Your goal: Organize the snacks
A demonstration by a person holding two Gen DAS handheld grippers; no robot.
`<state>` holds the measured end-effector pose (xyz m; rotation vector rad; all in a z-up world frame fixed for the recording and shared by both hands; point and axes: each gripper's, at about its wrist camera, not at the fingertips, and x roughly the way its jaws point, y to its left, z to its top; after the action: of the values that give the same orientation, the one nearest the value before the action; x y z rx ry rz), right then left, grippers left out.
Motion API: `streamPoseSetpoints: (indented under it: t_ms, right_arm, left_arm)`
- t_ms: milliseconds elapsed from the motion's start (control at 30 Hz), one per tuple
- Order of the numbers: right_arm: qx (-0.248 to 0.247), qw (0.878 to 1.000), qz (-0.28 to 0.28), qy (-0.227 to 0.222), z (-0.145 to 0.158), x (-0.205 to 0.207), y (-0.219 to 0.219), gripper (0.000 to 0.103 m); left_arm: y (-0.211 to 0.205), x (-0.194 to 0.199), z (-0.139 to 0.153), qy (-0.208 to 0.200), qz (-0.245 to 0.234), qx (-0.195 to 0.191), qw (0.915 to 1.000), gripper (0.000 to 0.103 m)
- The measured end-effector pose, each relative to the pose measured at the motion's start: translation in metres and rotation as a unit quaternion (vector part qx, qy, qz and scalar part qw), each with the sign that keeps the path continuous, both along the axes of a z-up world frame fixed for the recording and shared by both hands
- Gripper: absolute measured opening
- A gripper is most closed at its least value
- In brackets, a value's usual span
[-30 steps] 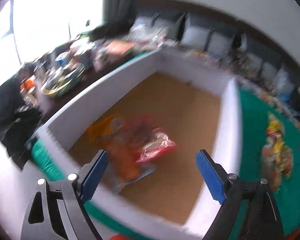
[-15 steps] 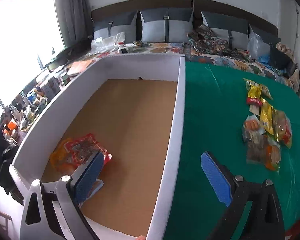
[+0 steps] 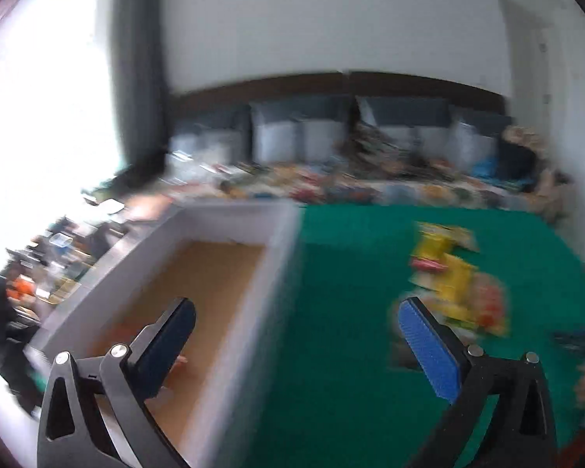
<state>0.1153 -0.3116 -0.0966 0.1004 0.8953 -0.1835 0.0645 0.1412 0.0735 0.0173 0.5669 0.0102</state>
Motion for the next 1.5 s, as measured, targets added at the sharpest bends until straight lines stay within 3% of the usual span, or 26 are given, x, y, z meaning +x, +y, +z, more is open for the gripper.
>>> streamPoseSetpoints:
  t_ms: [133,267,367,667,1033,1500]
  right_arm:
    - [0.002,1.0,-0.002,0.001,-0.001,0.001,-0.001,0.086]
    - [0.002,1.0,-0.001,0.001,-0.001,0.001,-0.003,0.086]
    - [0.002,1.0,-0.001,0.001,-0.001,0.001,-0.003,0.087]
    - [0.002,1.0,-0.001,0.001,-0.001,0.001,-0.002,0.087]
    - [0.002,1.0,-0.001,0.001,-0.001,0.001,-0.002,0.087]
    - [0.002,1.0,-0.001,0.001,-0.001,0.0,-0.004,0.087]
  left_arm:
    - [-0.044,0.01,-0.052,0.08,-0.059,-0.034,0.9945,0.103]
    - [-0.07,0.022,-0.116,0.143,-0.076,0.012,0.9868,0.103]
    - [-0.073,0.034,-0.137,0.151,-0.074,0.041,0.9849,0.103]
    - [-0.062,0.054,-0.165,0.164,-0.087,0.016,0.9826,0.103]
    - [-0.059,0.049,-0.165,0.14,-0.116,-0.014,0.9832,0.103]
    - [-0.06,0.055,-0.169,0.159,-0.119,-0.026,0.9796,0.103]
